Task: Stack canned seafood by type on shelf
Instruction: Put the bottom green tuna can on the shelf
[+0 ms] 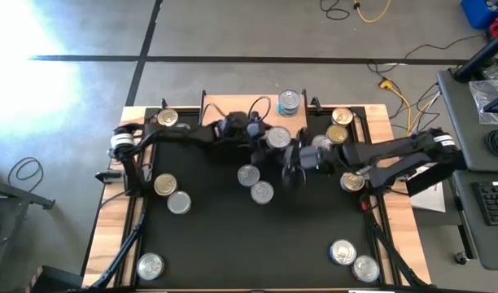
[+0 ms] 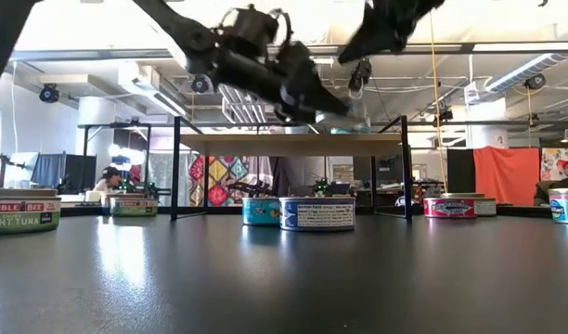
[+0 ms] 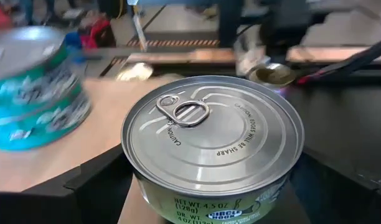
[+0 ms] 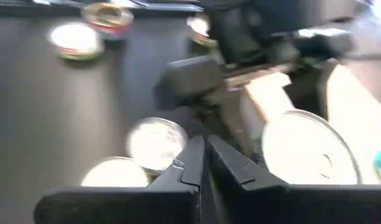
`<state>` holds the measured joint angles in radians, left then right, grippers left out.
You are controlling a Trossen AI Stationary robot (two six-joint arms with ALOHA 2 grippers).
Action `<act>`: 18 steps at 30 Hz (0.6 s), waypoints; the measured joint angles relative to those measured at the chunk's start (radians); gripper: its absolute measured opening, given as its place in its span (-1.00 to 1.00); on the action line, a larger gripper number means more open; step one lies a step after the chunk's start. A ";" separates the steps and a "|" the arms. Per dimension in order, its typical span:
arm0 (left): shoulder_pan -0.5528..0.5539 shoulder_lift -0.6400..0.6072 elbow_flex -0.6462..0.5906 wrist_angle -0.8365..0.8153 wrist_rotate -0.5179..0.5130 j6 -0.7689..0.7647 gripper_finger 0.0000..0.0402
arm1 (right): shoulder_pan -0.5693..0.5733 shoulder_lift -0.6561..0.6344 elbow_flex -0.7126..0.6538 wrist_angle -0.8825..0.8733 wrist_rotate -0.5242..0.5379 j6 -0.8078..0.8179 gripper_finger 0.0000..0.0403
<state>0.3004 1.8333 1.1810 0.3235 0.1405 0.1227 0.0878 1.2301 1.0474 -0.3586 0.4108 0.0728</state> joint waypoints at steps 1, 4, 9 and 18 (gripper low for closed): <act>0.011 0.020 0.024 -0.004 0.000 -0.011 0.81 | -0.035 -0.008 -0.017 0.016 -0.002 0.005 -0.94; 0.039 0.065 0.100 -0.045 0.011 -0.027 0.81 | -0.124 -0.027 -0.056 0.100 -0.007 -0.010 -0.94; 0.063 0.113 0.171 -0.062 0.016 -0.027 0.81 | -0.261 -0.026 -0.048 0.084 -0.026 -0.074 -0.94; 0.071 0.176 0.222 -0.044 0.019 -0.025 0.82 | -0.439 -0.022 -0.053 0.076 -0.199 -0.204 -0.94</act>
<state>0.3710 2.0098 1.4030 0.2798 0.1597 0.0980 -0.3515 1.2083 0.9940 -0.2825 0.2122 -0.1312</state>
